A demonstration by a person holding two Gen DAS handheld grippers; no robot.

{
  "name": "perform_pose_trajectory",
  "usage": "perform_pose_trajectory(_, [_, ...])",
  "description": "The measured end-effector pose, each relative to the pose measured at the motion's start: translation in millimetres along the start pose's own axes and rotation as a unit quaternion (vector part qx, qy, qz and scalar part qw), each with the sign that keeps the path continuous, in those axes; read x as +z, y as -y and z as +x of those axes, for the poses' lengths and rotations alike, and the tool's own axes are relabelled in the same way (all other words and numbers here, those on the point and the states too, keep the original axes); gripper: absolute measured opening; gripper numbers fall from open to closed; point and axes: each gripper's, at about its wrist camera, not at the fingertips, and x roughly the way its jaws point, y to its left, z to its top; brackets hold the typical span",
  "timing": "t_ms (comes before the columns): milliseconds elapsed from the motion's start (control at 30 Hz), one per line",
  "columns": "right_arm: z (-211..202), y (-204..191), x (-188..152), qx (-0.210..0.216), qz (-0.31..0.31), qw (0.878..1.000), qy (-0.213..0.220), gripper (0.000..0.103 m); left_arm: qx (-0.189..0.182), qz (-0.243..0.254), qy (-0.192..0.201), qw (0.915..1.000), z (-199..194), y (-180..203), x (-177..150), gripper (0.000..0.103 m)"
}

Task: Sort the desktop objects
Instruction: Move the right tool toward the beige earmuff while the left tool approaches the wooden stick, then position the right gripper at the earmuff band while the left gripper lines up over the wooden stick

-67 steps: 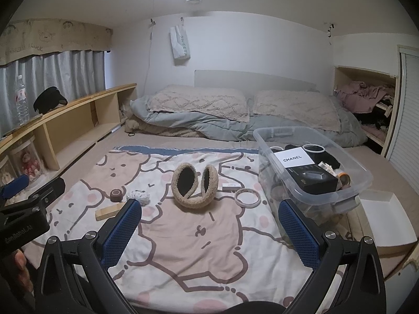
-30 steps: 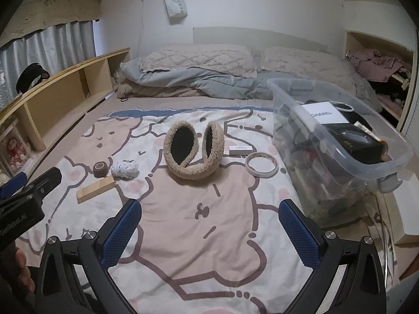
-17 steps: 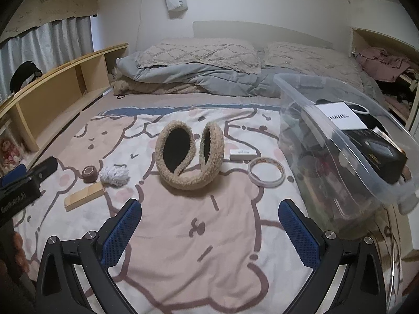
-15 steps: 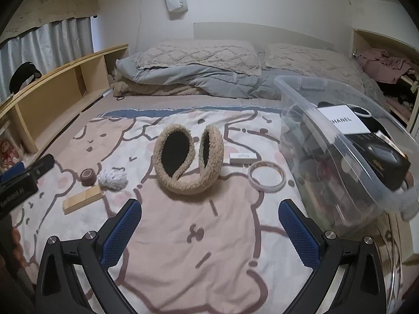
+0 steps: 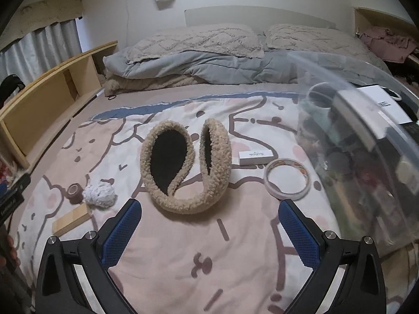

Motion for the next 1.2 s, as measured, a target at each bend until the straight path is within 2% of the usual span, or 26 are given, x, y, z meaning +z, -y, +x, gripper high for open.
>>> perform_pose_trajectory(167, [31.6,-0.4,-1.4,0.007,0.01,1.0,0.002,0.103,0.037,0.026,-0.067,0.9967,36.3,-0.6,-19.2,0.103])
perform_pose_trajectory(300, [54.7,1.6,-1.1,-0.025,-0.008,1.0,-0.008,0.103,0.04,0.018,-0.113,0.9926,58.4,-5.6,-29.1,0.103])
perform_pose_trajectory(433, [76.7,10.4,2.8,-0.04,0.011,0.999,-0.034,0.103,0.055,0.005,-0.117,0.9916,63.6,-11.4,-30.9,0.103])
perform_pose_trajectory(633, [101.4,17.4,6.7,-0.067,0.012,0.996,-0.049,0.103,0.071,0.027,-0.122,0.9896,76.2,-4.7,-31.0,0.103])
perform_pose_trajectory(767, [122.3,17.4,1.0,-0.066,0.01,0.994,-0.087,0.103,0.075,0.03,-0.147,0.9859,89.5,-2.8,-36.1,0.103])
perform_pose_trajectory(967, [141.4,11.8,-2.6,-0.064,0.0,0.991,-0.114,0.103,0.079,0.031,-0.171,0.9816,102.2,-3.3,-46.6,0.103])
perform_pose_trajectory(1200, [137.4,9.3,-11.0,-0.074,-0.023,0.987,-0.142,0.103,0.073,-0.005,-0.195,0.9781,113.6,-17.8,-52.7,0.103])
